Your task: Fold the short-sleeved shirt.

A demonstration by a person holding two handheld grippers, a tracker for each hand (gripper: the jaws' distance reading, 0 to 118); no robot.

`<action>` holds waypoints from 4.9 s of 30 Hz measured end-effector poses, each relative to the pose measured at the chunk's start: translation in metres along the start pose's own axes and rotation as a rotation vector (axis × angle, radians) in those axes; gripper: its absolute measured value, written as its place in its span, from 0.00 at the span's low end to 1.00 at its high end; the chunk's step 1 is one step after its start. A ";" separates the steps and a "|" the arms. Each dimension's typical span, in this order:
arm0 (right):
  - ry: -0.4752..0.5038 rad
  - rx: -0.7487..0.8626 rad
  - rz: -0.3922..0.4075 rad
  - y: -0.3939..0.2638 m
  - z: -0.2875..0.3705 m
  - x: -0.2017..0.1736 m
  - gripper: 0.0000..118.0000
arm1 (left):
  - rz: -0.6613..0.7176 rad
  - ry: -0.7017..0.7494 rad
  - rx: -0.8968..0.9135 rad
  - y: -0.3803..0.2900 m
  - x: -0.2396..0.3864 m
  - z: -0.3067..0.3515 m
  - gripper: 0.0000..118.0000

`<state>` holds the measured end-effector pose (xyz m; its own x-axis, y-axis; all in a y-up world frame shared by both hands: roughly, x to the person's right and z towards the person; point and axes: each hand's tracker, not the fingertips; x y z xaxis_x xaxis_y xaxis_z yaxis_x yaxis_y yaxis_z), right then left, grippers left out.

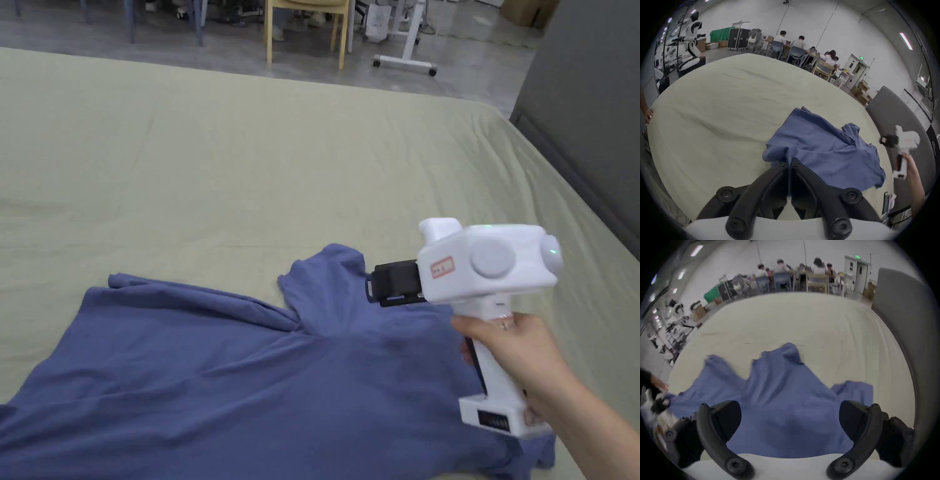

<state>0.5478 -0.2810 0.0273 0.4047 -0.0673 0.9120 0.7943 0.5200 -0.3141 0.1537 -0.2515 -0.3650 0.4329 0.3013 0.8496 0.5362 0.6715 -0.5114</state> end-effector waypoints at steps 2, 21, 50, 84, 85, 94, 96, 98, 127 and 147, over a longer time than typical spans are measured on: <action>-0.026 -0.085 -0.049 0.015 -0.048 0.008 1.00 | 0.006 0.016 0.021 0.002 0.001 -0.005 0.01; 0.018 0.367 -0.065 -0.008 0.158 0.017 0.03 | -0.145 -0.116 0.214 0.139 0.062 0.023 0.01; -0.135 0.897 -0.117 0.228 0.366 0.039 0.03 | -0.510 0.224 0.583 0.428 0.223 0.013 0.01; -0.027 0.360 -0.201 -0.312 0.232 0.029 0.03 | -0.381 0.054 0.003 -0.049 0.003 0.051 0.01; -0.024 0.343 -0.226 -0.331 0.237 0.029 0.03 | -0.384 0.079 -0.024 -0.063 -0.003 0.056 0.01; -0.074 0.189 -0.257 -0.369 0.196 0.034 0.03 | -0.305 0.134 -0.190 -0.096 -0.019 0.011 0.01; -0.082 0.175 -0.257 -0.362 0.186 0.036 0.04 | -0.272 0.145 -0.238 -0.093 -0.021 0.001 0.25; -0.098 0.088 -0.263 -0.356 0.181 0.038 0.41 | -0.249 0.179 -0.303 -0.094 -0.028 -0.002 0.77; -0.094 0.072 -0.102 -0.370 0.245 -0.031 0.02 | -0.285 0.166 -0.266 -0.097 -0.011 -0.005 0.76; -0.058 -0.045 -0.320 -0.354 0.147 0.041 0.07 | -0.147 0.115 -0.252 -0.097 0.004 0.025 0.00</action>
<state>0.2168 -0.3429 0.2145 0.1061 -0.1723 0.9793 0.8966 0.4424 -0.0193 0.0856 -0.2986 -0.3089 0.4088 0.1258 0.9039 0.7554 0.5092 -0.4124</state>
